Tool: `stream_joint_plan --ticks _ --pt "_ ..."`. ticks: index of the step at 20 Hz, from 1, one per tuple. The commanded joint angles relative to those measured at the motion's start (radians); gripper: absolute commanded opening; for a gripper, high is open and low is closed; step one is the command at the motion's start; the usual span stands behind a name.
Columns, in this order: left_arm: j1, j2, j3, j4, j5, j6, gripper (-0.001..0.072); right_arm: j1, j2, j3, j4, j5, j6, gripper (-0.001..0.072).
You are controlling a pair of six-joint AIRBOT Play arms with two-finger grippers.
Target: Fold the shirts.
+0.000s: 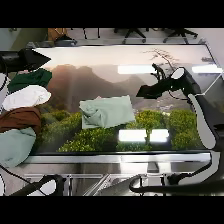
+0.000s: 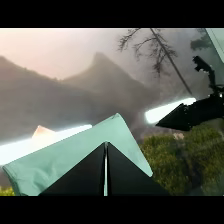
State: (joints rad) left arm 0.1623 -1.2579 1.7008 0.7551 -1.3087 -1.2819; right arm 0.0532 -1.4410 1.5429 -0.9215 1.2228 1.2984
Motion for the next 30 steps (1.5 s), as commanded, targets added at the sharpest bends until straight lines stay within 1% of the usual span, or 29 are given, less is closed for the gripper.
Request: stream_joint_plan --ticks 1,4,7,8,9,10,11,14,17,19,20,23,26,28,30 --pt "-0.002 0.001 -0.001 0.001 0.001 -0.001 0.0012 0.031 -0.093 -0.018 0.003 0.038 -0.006 0.0627" --pt "-0.002 0.0 -0.001 0.003 0.002 -0.001 0.0012 0.09 -0.163 -0.018 0.152 0.018 -0.087 0.0627" --pt "-0.002 0.0 -0.001 0.003 0.001 0.0 0.0012 0.126 -0.191 -0.017 0.221 -0.031 -0.124 0.0624" --pt "-0.002 0.0 -0.001 0.003 0.001 0.0 0.0012 0.127 -0.192 -0.017 0.246 -0.038 -0.128 0.0574" --pt "-0.002 0.0 -0.001 0.003 0.0 0.0 0.0012 0.126 -0.192 -0.014 0.268 -0.039 -0.153 0.0334" --pt "-0.002 0.0 -0.001 0.003 -0.001 0.0 0.0012 0.122 -0.189 -0.005 0.291 -0.027 -0.179 0.0034" --pt "-0.002 0.0 -0.001 0.003 -0.001 0.0 0.0012 0.116 -0.179 0.014 0.294 -0.013 -0.183 0.0019" --pt "-0.002 0.0 -0.001 0.003 -0.002 0.0 0.0012 0.072 -0.11 0.1 0.29 -0.002 -0.188 0.0018" --pt "-0.002 0.0 -0.001 0.003 -0.009 0.0 0.0012 -0.043 -0.003 0.199 0.29 0.013 -0.179 0.0018" --pt "-0.002 0.0 -0.001 0.003 -0.022 0.0 0.0012 -0.148 0.079 0.222 0.287 0.016 -0.161 0.0018" --pt "-0.002 0.0 -0.001 0.003 -0.025 0.0 0.0012 -0.211 0.113 0.222 0.278 0.017 -0.147 0.0018" --pt "-0.002 0.001 -0.001 0.003 -0.026 0.0 0.0012 -0.399 0.169 0.221 0.199 0.03 -0.043 0.0018" --pt "-0.002 0.0 -0.001 0.003 -0.036 0.013 0.0012 -0.592 0.193 0.221 0.199 0.082 -0.004 0.0017" --pt "-0.002 0.0 -0.001 0.003 -0.036 0.018 0.0012 -0.695 0.193 0.217 0.193 0.116 0.001 0.0017" --pt "-0.002 0.0 -0.001 0.004 -0.042 0.018 0.0012 -0.771 0.194 0.197 0.097 0.143 0.05 0.0017"
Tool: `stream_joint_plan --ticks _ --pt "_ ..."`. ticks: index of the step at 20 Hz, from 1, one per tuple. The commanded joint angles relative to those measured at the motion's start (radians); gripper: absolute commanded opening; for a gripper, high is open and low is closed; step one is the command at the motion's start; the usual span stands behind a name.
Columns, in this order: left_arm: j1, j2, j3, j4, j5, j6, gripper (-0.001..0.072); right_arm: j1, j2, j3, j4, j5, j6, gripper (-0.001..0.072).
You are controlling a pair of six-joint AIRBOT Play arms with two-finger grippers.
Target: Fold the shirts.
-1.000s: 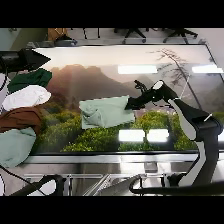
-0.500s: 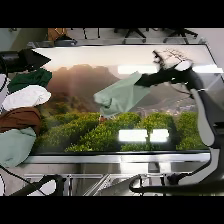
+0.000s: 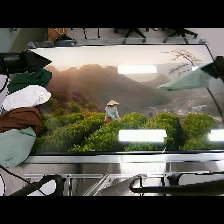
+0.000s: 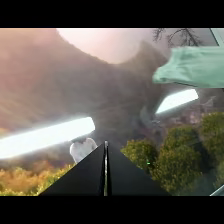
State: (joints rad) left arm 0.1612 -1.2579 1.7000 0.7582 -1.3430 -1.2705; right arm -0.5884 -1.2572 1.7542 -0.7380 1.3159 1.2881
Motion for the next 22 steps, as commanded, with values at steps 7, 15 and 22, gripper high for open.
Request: stream_joint_plan --ticks 7,15,22 --pt "0.0 0.0 -0.001 0.001 -0.027 0.022 0.0012 -0.253 0.178 -0.537 -0.563 0.041 0.401 0.0017" --pt "0.0 0.0 -0.001 0.001 -0.027 0.024 0.0012 -0.253 0.364 -1.041 -0.628 -0.182 0.554 0.0019" --pt "0.0 0.0 -0.001 0.001 -0.027 0.024 0.0012 -0.247 0.373 -0.737 -0.603 -0.095 0.402 0.0616"
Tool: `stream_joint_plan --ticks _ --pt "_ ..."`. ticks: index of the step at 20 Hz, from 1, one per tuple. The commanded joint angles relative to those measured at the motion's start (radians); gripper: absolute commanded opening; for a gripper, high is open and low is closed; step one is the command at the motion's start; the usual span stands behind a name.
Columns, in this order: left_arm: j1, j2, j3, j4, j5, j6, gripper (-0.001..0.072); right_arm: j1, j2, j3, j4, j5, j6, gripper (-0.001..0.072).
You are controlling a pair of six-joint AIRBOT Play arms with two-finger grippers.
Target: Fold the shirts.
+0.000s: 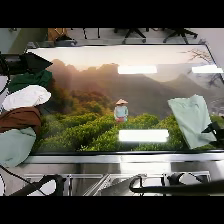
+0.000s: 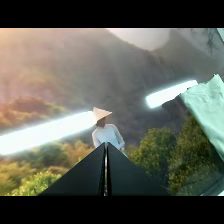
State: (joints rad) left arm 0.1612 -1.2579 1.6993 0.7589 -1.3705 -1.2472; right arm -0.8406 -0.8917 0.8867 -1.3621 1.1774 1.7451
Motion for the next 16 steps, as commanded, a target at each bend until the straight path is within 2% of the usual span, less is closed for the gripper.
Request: stream_joint_plan --ticks 1,3,5,6,7,8,9,10,11,16 --pt "0.0 0.001 0.0 0.0 0.0 0.001 0.0012 0.019 0.017 0.194 0.072 0.061 -0.056 0.0616" --pt "0.0 0.001 0.0 0.0 0.0 0.0 0.0012 0.078 0.042 0.279 0.176 0.065 -0.095 0.0602" --pt "0.0 0.001 0.0 0.0 -0.008 0.0 0.0012 0.164 0.069 0.308 0.216 0.065 -0.101 0.0597" --pt "0.0 0.001 0.0 0.0 -0.028 -0.006 0.0012 0.219 0.08 0.308 0.215 0.072 -0.101 0.0491" --pt "-0.001 0.001 -0.001 0.0 -0.058 -0.011 0.0012 0.276 0.085 0.308 0.215 0.083 -0.103 0.0324" --pt "-0.002 0.006 -0.011 -0.003 -0.087 -0.012 0.0012 0.344 0.086 0.307 0.215 0.089 -0.123 0.0229" --pt "-0.002 0.03 -0.053 -0.002 -0.087 -0.018 0.0012 0.409 0.086 0.304 0.214 0.085 -0.127 0.0201" --pt "-0.002 0.061 -0.11 -0.001 -0.077 -0.018 0.0012 0.471 0.084 0.299 0.214 0.077 -0.143 0.0071" --pt "-0.002 0.104 -0.187 -0.001 -0.061 -0.019 0.0012 0.536 0.078 0.29 0.213 0.067 -0.153 0.0019" --pt "-0.002 0.359 -0.632 0.006 -0.018 -0.017 0.0012 0.759 0.069 0.166 0.189 0.034 -0.184 0.0018"
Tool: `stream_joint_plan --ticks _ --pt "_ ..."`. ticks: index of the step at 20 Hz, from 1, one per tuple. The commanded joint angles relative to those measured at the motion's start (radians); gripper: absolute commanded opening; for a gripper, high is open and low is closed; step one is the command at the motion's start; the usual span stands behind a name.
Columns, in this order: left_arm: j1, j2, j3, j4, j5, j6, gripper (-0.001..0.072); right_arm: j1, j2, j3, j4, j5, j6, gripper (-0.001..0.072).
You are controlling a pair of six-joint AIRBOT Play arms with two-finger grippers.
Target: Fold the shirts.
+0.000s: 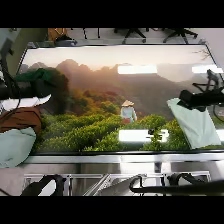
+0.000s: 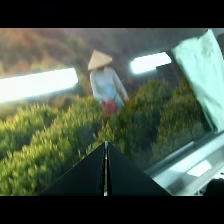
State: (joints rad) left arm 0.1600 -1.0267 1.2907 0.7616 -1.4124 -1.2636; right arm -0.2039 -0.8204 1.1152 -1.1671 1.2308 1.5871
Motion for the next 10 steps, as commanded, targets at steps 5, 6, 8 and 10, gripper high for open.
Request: stream_joint_plan --ticks 5,6,8,10 --pt "0.0 0.296 -0.486 0.003 0.073 0.008 0.0012 0.201 -0.003 -0.13 0.003 -0.027 -0.032 0.0019" --pt "0.0 0.315 -0.508 0.003 0.074 0.008 0.0012 0.201 -0.003 -0.13 0.006 -0.027 -0.032 0.0019" --pt "0.0 0.346 -0.533 0.004 0.073 0.007 0.0012 0.201 -0.003 -0.13 0.006 -0.015 -0.027 0.0019" --pt "0.0 0.37 -0.537 0.003 0.081 0.007 0.0012 0.201 -0.003 -0.13 0.005 0.0 -0.024 0.0019"
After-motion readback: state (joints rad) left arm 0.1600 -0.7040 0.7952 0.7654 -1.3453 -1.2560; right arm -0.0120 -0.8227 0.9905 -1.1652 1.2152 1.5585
